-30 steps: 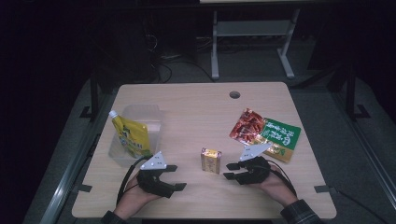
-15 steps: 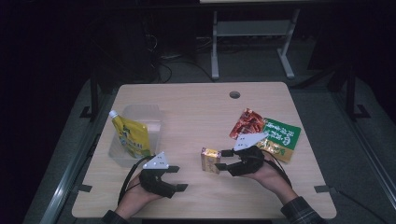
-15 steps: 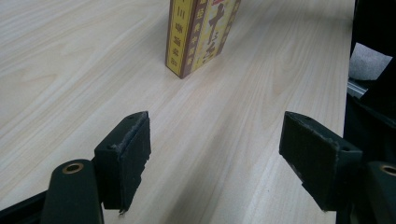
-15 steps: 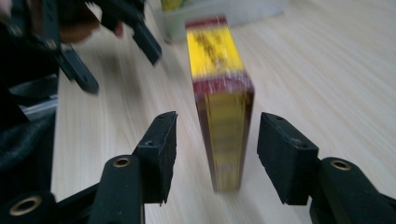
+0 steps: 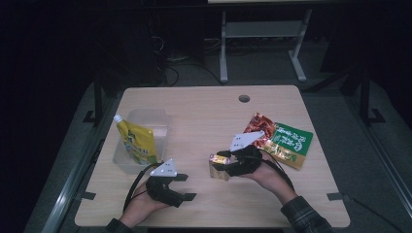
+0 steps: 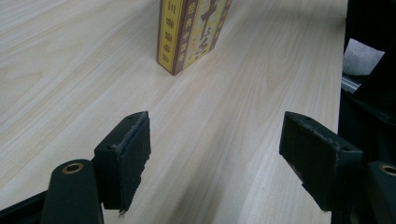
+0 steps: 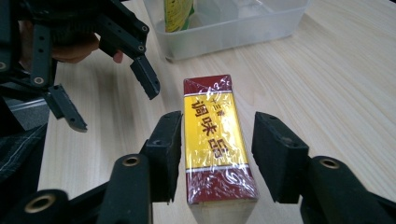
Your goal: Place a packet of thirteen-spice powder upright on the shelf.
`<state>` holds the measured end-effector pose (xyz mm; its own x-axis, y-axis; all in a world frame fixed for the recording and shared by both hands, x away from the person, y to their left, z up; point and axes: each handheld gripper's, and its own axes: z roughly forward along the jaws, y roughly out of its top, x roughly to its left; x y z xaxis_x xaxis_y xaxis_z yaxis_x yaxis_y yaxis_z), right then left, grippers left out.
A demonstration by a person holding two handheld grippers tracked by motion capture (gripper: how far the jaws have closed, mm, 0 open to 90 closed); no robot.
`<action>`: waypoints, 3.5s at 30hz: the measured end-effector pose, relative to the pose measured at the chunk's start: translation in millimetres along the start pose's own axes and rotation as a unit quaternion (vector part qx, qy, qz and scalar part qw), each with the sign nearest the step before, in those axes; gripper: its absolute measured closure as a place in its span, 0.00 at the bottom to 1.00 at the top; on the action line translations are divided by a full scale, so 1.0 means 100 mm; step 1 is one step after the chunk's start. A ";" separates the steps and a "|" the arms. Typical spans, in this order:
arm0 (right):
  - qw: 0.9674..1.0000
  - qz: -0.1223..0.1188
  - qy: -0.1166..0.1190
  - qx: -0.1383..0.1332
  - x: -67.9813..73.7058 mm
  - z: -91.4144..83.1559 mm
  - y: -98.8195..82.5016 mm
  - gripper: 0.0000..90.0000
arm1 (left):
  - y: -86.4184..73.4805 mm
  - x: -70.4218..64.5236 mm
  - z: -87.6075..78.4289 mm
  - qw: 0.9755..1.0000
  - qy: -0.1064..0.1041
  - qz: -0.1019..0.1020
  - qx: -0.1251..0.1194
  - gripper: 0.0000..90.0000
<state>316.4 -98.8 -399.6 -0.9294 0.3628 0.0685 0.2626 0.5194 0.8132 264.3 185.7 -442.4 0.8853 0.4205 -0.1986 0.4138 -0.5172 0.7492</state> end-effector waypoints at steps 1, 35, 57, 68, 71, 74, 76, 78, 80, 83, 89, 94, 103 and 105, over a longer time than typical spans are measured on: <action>1.000 0.001 0.001 0.001 0.00 0.00 0.00 0.62 | 0.00 0.00 0.00 1.000 -0.001 0.001 0.000 0.27; 0.999 -0.041 0.007 -0.002 -0.15 0.10 0.35 0.75 | -0.01 -0.06 0.08 1.000 -0.011 0.011 0.005 0.27; 0.995 -0.084 0.046 -0.038 -0.36 0.66 1.32 0.75 | -0.03 -0.10 0.08 1.000 -0.020 0.012 0.014 0.27; 0.991 -0.102 0.070 -0.043 -0.36 1.04 1.70 0.75 | -0.03 -0.11 0.07 1.000 -0.022 0.015 0.011 0.27; 0.991 -0.109 0.072 -0.037 -0.34 1.15 1.77 0.75 | -0.03 -0.12 0.07 1.000 -0.023 0.013 0.008 0.27; 0.990 -0.113 0.072 -0.037 -0.32 1.25 1.84 0.75 | -0.03 -0.11 0.07 0.999 -0.024 0.020 0.011 0.27; 0.990 -0.114 0.078 -0.034 -0.30 1.32 1.89 0.75 | -0.02 -0.11 0.07 0.999 -0.025 0.024 0.010 0.27; 0.989 -0.120 0.080 -0.031 -0.28 1.39 1.93 0.75 | -0.02 -0.12 0.08 0.999 -0.027 0.020 0.006 0.27; 0.989 -0.121 0.085 -0.031 -0.26 1.45 1.96 0.75 | -0.02 -0.13 0.08 0.999 -0.029 0.021 0.008 0.27; 0.988 -0.131 0.083 -0.025 -0.23 1.54 1.98 0.75 | -0.02 -0.13 0.08 0.999 -0.030 0.024 0.011 0.27; 0.987 -0.132 0.086 -0.021 -0.23 1.66 1.99 0.75 | -0.02 -0.13 0.08 0.999 -0.031 0.026 0.009 0.27; 0.987 -0.129 0.093 -0.022 -0.24 1.70 2.01 0.74 | -0.02 -0.14 0.08 0.999 -0.031 0.024 0.009 0.27; 0.985 -0.141 0.098 -0.006 -0.25 1.83 1.97 0.74 | -0.02 -0.14 0.08 0.999 -0.032 0.025 0.012 0.27; 0.986 -0.135 0.100 -0.005 -0.25 1.88 1.94 0.74 | -0.02 -0.13 0.07 0.999 -0.032 0.029 0.013 0.27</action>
<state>439.1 139.0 -352.3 -0.9978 0.0518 -0.0406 -0.0040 0.5677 0.8232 253.4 175.4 -445.6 0.9189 0.3423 -0.1958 0.3667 -0.5588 0.7438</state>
